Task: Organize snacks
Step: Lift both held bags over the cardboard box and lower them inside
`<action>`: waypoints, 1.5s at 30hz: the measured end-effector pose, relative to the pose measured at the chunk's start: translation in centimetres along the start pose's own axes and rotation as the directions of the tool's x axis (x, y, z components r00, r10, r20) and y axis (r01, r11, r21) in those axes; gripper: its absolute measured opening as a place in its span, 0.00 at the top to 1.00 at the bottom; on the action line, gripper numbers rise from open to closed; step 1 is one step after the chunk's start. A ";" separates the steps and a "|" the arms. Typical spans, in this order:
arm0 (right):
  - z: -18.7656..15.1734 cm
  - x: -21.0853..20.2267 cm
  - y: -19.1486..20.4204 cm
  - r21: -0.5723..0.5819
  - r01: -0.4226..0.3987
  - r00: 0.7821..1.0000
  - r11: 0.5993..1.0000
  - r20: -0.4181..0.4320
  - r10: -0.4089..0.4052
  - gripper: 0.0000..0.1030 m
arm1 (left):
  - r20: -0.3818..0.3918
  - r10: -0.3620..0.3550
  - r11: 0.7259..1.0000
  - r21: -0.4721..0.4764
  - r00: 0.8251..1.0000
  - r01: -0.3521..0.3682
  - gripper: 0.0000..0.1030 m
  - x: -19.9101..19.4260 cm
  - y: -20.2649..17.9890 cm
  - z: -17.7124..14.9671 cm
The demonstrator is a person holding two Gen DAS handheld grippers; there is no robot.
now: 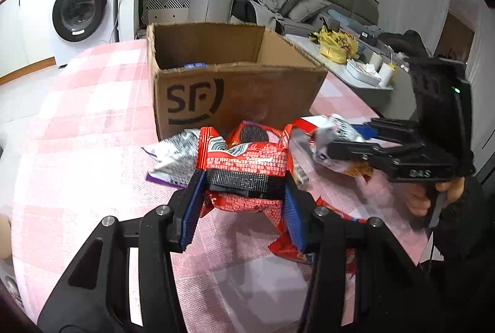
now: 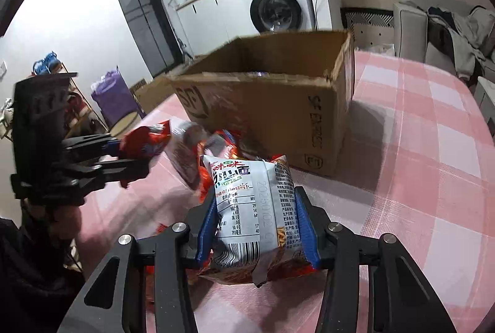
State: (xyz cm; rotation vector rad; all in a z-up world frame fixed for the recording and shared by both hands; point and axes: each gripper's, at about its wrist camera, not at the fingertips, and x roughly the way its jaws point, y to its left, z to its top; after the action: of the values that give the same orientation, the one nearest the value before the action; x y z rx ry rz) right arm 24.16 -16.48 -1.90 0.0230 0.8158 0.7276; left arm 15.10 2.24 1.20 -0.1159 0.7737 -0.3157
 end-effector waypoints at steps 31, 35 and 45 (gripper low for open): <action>10.0 -4.6 0.8 0.123 0.038 0.958 0.992 0.277 -0.071 0.54 | 0.199 0.131 0.991 -0.036 0.971 -0.126 0.56 -2.1 3.0 13.7; 10.7 -3.4 -0.1 0.143 0.029 0.955 0.989 0.287 -0.069 0.54 | 0.193 0.140 0.990 -0.033 0.971 -0.136 0.56 -0.1 3.2 15.3; 12.6 0.1 -1.5 0.166 0.001 0.956 0.986 0.289 -0.050 0.54 | 0.179 0.162 0.987 -0.034 0.970 -0.159 0.56 4.9 3.8 17.8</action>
State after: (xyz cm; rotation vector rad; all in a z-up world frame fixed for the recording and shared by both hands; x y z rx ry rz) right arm 33.49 -14.41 6.44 0.2630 0.5889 0.6124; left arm 31.79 4.05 9.72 -0.0985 0.6010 -0.1413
